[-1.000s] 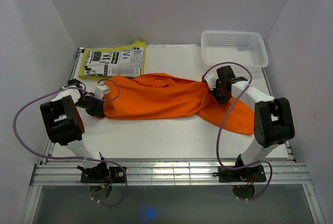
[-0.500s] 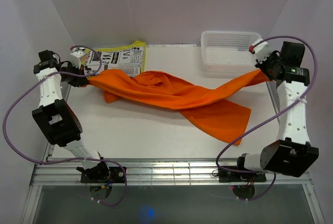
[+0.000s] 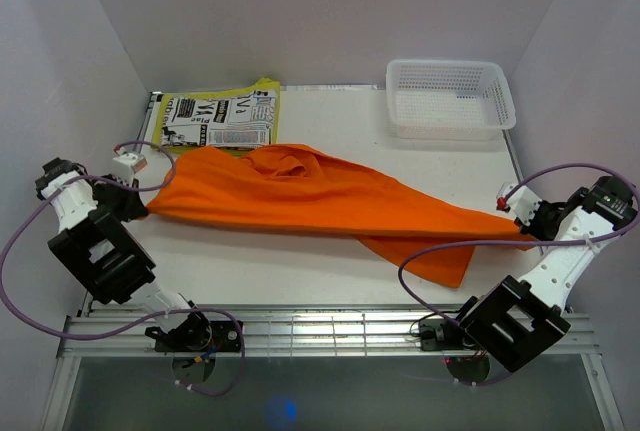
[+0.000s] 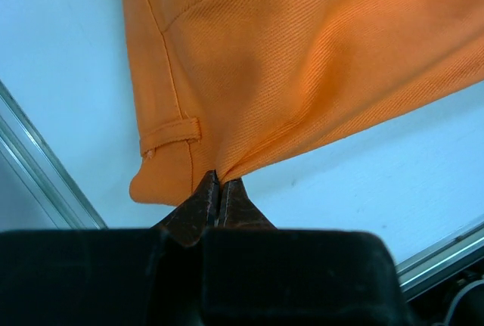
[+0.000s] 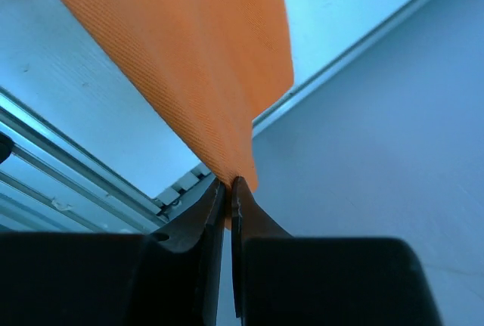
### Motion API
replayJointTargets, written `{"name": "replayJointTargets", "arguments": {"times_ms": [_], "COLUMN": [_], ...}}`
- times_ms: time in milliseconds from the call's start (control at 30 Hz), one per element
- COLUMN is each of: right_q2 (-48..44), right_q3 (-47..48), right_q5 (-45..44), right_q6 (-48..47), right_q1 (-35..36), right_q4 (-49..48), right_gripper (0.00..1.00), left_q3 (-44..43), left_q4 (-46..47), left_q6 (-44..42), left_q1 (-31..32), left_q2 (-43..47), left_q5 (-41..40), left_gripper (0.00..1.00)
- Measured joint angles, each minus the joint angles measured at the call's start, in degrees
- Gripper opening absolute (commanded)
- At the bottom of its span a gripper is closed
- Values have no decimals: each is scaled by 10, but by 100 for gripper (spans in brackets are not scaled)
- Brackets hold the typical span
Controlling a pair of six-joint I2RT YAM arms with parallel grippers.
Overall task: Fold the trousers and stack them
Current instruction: Flatten the trousers out
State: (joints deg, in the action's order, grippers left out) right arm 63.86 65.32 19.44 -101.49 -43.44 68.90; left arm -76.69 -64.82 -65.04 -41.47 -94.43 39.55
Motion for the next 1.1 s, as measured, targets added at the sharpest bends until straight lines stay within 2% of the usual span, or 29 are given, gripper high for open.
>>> {"name": "replayJointTargets", "arguments": {"times_ms": [100, 133, 167, 200, 233, 267, 300, 333, 367, 433, 467, 567, 633, 700, 833, 967, 1100], "right_q2": [-14, -31, -49, -76, -107, -132, -152, -163, -162, -121, -82, 72, 156, 217, 273, 287, 302], "right_q3": [-57, -84, -108, -138, -168, -192, -209, -215, -214, -185, -150, 21, 114, 165, 172, 144, 118], "right_q5": [-1, -3, -6, -10, -15, -18, -18, -17, -13, -6, 1, 29, 43, 54, 59, 57, 47], "right_q6": [-57, -70, -76, -83, -89, -94, -103, -110, -115, -117, -117, -73, -21, 37, 165, 276, 366], "right_q1": [-8, -9, -9, -9, -9, -9, -9, -8, -8, -8, -8, -4, 6, 26, 92, 170, 233], "right_q4": [19, 21, 21, 22, 26, 31, 34, 38, 38, 40, 48, 59, 48, 20, -6, -66, -136], "right_gripper": [9, 18, 31, 48, 77, 90, 93, 90, 90, 90, 90, 100, 87, 81, 76, 72, 61], "left_q3": [84, 104, 129, 150, 166, 176, 180, 180, 179, 170, 161, 120, 92, 80, 92, 127, 163], "left_q4": [20, 23, 31, 41, 46, 50, 52, 53, 54, 47, 43, 31, 30, 31, 39, 50, 71], "left_q6": [-59, -73, -90, -107, -121, -130, -138, -144, -149, -153, -152, -143, -130, -116, -80, -37, 0], "left_q1": [-16, -17, -17, -17, -16, -16, -16, -16, -16, -16, -16, -12, -3, 18, 94, 174, 243], "left_q2": [27, 34, 42, 51, 58, 63, 65, 66, 67, 67, 67, 67, 67, 67, 69, 85, 106], "left_q5": [-34, -44, -55, -67, -76, -84, -91, -96, -98, -94, -89, -64, -44, -30, -20, -13, -11], "left_gripper": [0, 2, 9, 19, 29, 43, 48, 55, 69, 73, 74, 74, 73, 71, 68, 66, 66]}}
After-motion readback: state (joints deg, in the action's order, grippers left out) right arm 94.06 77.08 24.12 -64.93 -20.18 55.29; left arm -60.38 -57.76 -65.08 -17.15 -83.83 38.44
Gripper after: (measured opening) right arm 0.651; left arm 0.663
